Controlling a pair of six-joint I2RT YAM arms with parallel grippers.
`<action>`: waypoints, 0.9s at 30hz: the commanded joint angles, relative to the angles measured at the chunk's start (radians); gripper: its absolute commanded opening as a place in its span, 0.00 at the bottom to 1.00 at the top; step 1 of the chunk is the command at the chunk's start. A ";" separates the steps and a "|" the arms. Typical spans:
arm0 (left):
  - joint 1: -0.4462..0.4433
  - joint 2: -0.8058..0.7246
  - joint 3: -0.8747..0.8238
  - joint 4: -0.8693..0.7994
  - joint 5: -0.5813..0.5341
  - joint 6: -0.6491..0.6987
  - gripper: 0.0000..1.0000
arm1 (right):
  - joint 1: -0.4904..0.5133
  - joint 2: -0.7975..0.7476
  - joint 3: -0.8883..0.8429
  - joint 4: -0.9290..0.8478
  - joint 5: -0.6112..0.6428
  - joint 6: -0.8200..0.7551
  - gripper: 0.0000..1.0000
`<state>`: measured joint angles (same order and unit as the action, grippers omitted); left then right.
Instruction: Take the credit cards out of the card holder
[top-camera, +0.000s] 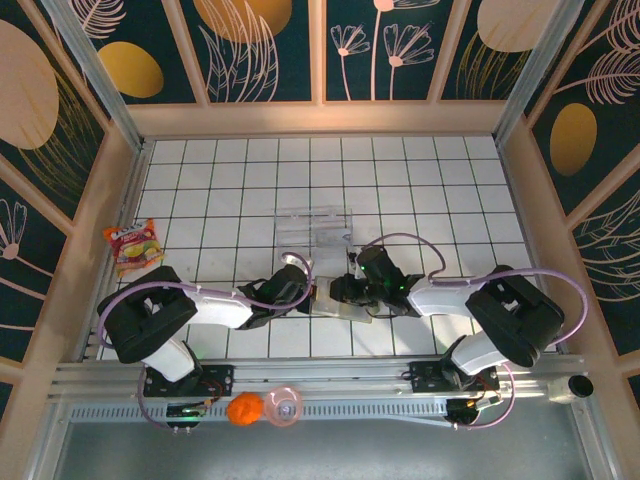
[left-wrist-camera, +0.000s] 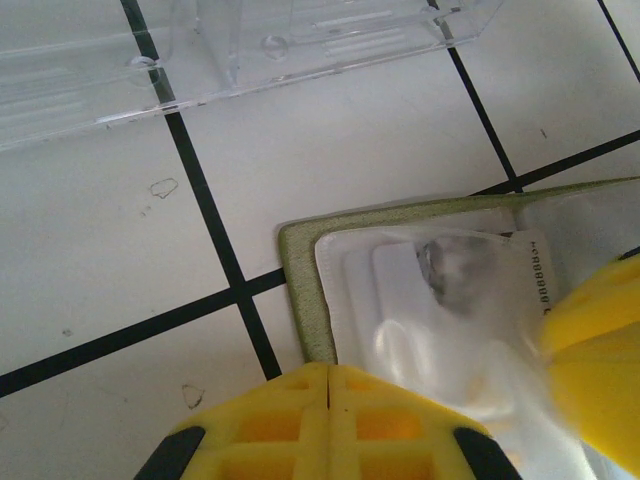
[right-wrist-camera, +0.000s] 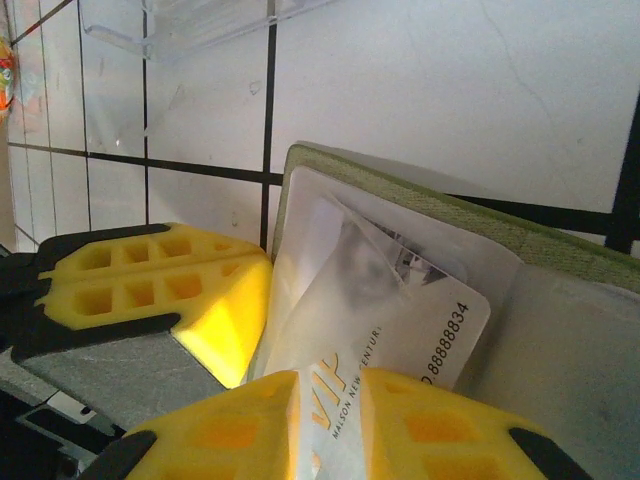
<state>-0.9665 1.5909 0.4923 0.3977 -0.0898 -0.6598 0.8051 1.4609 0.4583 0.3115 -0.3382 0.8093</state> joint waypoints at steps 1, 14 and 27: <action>-0.010 0.030 -0.032 -0.083 0.098 -0.015 0.00 | 0.009 -0.003 0.006 0.001 -0.004 -0.018 0.23; -0.010 0.032 -0.037 -0.079 0.096 -0.016 0.00 | 0.042 -0.066 0.050 -0.152 0.098 -0.071 0.24; -0.010 0.037 -0.037 -0.077 0.095 -0.018 0.00 | 0.046 -0.077 0.068 -0.192 0.116 -0.084 0.24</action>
<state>-0.9665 1.5902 0.4892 0.4023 -0.0895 -0.6632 0.8425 1.4082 0.4999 0.1493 -0.2508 0.7528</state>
